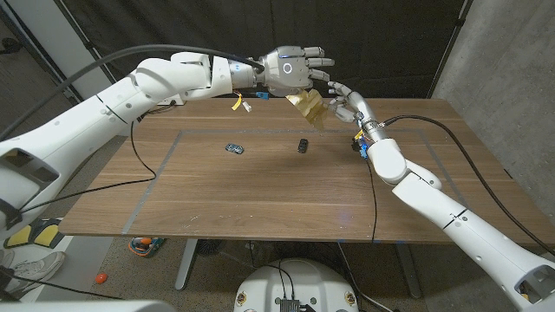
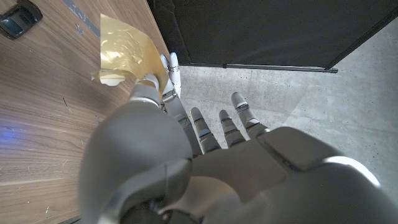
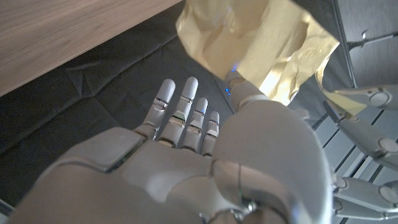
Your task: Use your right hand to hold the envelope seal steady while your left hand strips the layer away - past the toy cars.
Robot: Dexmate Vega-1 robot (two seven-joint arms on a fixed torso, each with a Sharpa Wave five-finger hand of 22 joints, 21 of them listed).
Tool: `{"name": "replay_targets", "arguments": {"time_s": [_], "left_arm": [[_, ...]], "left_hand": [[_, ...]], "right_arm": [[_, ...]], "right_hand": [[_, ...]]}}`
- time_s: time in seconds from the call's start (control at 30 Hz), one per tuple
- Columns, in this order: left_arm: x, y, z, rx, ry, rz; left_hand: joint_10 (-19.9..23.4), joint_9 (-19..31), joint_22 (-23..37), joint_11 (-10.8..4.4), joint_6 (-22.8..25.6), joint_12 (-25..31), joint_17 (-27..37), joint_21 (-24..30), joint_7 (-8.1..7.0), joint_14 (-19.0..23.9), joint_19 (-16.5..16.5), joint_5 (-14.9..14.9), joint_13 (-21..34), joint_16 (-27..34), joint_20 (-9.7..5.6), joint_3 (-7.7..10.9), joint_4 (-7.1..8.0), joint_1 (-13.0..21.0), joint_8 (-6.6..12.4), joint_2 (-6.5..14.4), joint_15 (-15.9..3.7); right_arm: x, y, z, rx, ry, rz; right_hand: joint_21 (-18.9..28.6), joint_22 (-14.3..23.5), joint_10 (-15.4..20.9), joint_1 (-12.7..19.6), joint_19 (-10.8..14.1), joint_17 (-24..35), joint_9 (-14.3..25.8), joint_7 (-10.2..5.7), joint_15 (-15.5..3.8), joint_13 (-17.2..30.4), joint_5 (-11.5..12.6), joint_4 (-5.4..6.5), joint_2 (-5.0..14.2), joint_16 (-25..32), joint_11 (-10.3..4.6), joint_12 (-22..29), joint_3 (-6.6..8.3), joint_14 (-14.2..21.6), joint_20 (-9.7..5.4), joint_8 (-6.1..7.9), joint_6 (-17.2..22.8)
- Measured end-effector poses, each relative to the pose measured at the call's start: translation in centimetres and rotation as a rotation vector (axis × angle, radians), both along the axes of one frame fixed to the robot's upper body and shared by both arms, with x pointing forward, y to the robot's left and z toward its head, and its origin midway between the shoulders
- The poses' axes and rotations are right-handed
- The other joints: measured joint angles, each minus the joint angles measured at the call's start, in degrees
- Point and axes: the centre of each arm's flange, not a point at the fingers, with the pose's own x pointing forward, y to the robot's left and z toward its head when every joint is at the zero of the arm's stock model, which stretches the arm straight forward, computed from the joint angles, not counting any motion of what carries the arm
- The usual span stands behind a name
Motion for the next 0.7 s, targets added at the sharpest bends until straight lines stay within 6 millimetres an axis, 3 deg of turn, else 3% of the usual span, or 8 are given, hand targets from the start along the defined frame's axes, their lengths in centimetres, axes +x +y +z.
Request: {"name": "replay_targets", "arguments": {"time_s": [0.1,0.17,0.27,0.37,0.47,0.53,0.6,0.7], "left_arm": [[0.1,0.1,0.1,0.001,-0.012,0.003],[0.2,0.3,0.3,0.002,-0.026,0.003],[0.3,0.4,0.3,0.004,-0.038,0.002],[0.4,0.5,0.3,0.006,-0.044,0.003],[0.5,0.5,0.2,0.007,-0.043,0.004],[0.5,0.5,0.1,0.009,-0.045,0.005],[0.6,0.5,0.1,0.011,-0.045,0.008],[0.8,0.5,-0.1,0.016,-0.038,0.012]], "left_hand": [[0.0,0.0,0.0,0.00,0.0,0.0,0.0,0.0,0.00,-0.1,0.0,0.2,0.0,0.0,0.00,-0.10,0.09,0.0,-0.01,0.0,0.07],[0.0,0.0,0.0,0.00,0.0,0.0,0.2,0.0,0.00,-0.5,0.0,0.4,0.0,0.0,0.00,-0.19,0.16,0.0,-0.03,0.0,0.10],[0.0,0.0,0.0,0.00,0.0,0.0,0.3,0.0,0.00,-0.5,0.0,0.9,0.2,0.0,0.00,-0.19,0.16,0.0,-0.05,0.0,0.10],[-0.2,-0.1,0.0,-0.23,0.0,0.0,0.3,0.0,0.00,-0.5,0.0,1.1,0.3,-0.1,0.00,-0.26,0.24,0.0,-0.07,0.0,0.10],[-0.2,-0.2,0.2,-0.23,0.0,0.0,0.3,0.0,-0.01,-0.5,0.0,1.4,0.3,-0.2,0.00,-0.41,0.38,0.0,-0.10,0.0,0.10],[-0.2,-0.2,0.2,-0.22,0.0,0.0,0.3,0.0,-0.01,-0.5,0.0,1.6,0.3,-0.2,0.00,-0.41,0.38,0.0,-0.11,0.0,0.10],[-0.2,-0.2,0.2,-0.22,0.0,0.0,0.3,0.0,-0.01,-0.5,0.0,1.6,0.3,-0.2,0.00,-0.41,0.38,0.0,-0.11,0.0,0.10],[-0.2,-0.2,0.2,-0.22,0.0,0.0,0.3,0.0,-0.01,-0.8,0.0,1.8,0.3,-0.2,0.00,-0.41,0.37,0.0,-0.12,0.0,0.41]], "right_arm": [[0.2,0.2,0.2,-0.053,0.028,0.019],[0.5,0.1,0.5,-0.078,0.050,0.040],[1.4,-0.3,0.5,-0.105,0.093,0.093],[1.9,-0.3,0.5,-0.124,0.121,0.153],[1.3,0.7,0.6,-0.151,0.140,0.281],[3.3,-0.8,0.5,-0.149,0.181,0.291],[2.7,0.0,1.6,-0.159,0.162,0.350],[4.0,-1.2,0.6,-0.149,0.206,0.384]], "right_hand": [[-2.3,0.0,-2.1,-0.4,-1.8,-0.8,0.0,1.39,0.05,-0.3,5.5,1.06,-0.52,-1.6,1.61,0.5,2.13,-2.9,1.38,0.82,1.5],[-4.0,0.1,-2.3,-4.0,-3.5,-1.2,0.1,3.02,0.13,-0.5,9.6,2.18,-1.28,-2.3,2.48,1.0,3.18,-4.3,2.18,1.31,3.2],[-4.9,0.6,-2.3,-7.4,-4.8,-1.2,0.2,3.84,0.16,-0.5,13.1,3.50,-1.48,-2.6,2.47,1.1,3.58,-5.6,2.91,1.49,4.9],[-5.8,0.7,-3.1,-9.3,-5.1,-1.0,0.2,3.28,0.84,-0.5,16.1,3.54,-2.38,-3.1,1.97,1.1,3.96,-7.1,3.22,1.71,5.8],[-7.6,0.5,-3.4,-11.5,-5.2,-1.1,0.6,3.22,1.18,-0.5,20.2,3.37,-3.09,-3.4,2.59,1.2,5.91,-7.8,3.31,1.82,7.1],[-7.8,0.6,-2.8,-12.3,-5.2,-1.2,0.7,3.34,1.18,-0.5,22.1,3.25,-3.46,-3.5,3.13,1.8,6.68,-7.8,3.32,2.44,8.3],[-7.8,0.8,-1.9,-13.1,-5.1,-1.2,0.9,3.42,1.08,-0.5,23.7,3.02,-3.66,-3.5,2.48,2.1,6.98,-7.7,3.34,2.68,9.6],[-7.5,1.3,0.4,-14.0,-4.9,-1.5,1.0,3.30,0.18,-0.8,25.9,2.60,-3.64,-2.9,1.82,3.2,7.93,-6.2,3.53,3.83,12.8]]}}
